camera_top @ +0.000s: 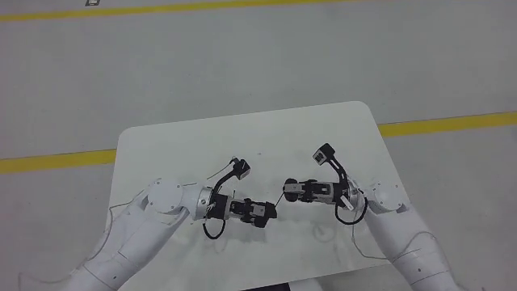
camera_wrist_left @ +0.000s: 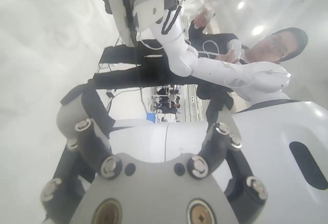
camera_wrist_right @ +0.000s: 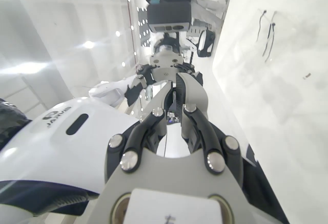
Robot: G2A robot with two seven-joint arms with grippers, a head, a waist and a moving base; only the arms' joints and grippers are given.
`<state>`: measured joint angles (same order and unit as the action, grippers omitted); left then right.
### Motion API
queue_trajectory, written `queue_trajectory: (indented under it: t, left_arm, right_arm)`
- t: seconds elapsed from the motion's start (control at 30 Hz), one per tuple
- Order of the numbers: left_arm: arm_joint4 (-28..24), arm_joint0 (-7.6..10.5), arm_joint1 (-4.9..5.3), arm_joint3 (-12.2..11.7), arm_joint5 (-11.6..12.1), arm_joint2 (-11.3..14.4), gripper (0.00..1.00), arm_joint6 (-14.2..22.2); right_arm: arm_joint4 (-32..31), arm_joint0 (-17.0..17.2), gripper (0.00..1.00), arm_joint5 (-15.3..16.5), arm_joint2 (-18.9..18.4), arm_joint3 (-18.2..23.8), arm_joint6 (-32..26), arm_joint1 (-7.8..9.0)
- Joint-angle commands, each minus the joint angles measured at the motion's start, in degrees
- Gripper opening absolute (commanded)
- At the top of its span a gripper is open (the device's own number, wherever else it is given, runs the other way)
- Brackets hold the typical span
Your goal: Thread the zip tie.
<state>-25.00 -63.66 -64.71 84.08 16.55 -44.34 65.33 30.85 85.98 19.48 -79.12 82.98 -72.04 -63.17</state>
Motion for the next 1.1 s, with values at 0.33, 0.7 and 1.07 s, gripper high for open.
queue_trajectory:
  t: [0.33,0.7,1.07]
  left_arm:
    - [0.1,-0.11,0.0,0.0,0.2,0.1,1.0,-0.1]
    - [4.0,-6.46,-0.55,6.7,2.9,-4.3,1.0,-17.9]
    - [16.4,-11.19,-1.93,10.8,2.9,-6.1,1.0,-34.5]
  right_arm:
    - [0.3,0.9,0.0,0.0,-0.4,-0.8,1.8,-0.94]
    - [5.4,4.8,0.0,0.0,-2.3,0.6,7.4,-2.44]
    - [2.4,5.2,0.0,0.0,-3.4,-1.3,14.5,-7.25]
